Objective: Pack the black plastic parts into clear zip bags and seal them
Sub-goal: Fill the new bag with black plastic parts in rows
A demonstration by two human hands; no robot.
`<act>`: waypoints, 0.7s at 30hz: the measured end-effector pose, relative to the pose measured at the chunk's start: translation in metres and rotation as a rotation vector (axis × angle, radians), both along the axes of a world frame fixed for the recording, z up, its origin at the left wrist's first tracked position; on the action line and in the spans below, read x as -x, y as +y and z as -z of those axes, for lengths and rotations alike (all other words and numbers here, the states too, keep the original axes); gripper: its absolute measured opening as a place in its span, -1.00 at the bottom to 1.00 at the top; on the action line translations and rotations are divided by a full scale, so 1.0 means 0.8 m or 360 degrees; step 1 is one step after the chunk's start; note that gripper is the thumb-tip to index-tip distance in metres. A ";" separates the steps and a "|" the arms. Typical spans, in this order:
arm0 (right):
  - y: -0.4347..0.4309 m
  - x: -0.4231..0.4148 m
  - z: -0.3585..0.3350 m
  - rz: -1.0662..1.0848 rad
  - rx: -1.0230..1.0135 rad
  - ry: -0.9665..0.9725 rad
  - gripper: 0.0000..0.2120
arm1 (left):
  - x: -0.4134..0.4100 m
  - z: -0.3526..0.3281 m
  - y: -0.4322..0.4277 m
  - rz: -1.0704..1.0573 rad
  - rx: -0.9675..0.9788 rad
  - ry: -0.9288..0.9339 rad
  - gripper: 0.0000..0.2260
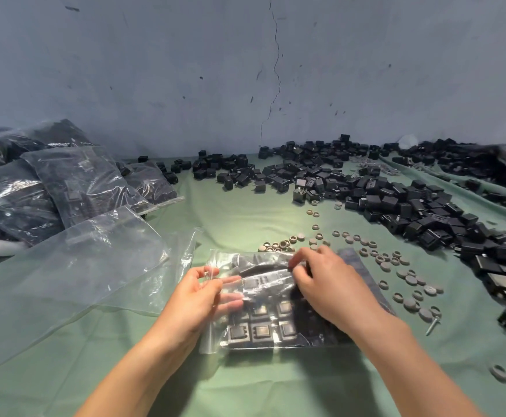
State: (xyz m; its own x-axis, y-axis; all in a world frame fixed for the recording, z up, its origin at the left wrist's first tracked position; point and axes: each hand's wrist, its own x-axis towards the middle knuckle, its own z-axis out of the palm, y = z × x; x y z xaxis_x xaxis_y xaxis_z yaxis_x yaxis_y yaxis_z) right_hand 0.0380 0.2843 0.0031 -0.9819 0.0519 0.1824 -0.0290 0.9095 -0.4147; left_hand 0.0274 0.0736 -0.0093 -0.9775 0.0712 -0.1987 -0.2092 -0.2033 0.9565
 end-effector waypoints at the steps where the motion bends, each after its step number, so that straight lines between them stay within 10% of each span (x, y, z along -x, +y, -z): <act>1: -0.001 0.000 0.002 -0.0007 -0.0081 -0.0022 -0.81 | -0.001 0.000 -0.001 -0.0003 -0.0024 -0.0010 -0.87; 21: 0.027 0.001 0.002 -0.0315 -0.0336 -0.0117 -0.42 | 0.000 0.008 0.006 0.0131 0.0098 0.0045 -0.94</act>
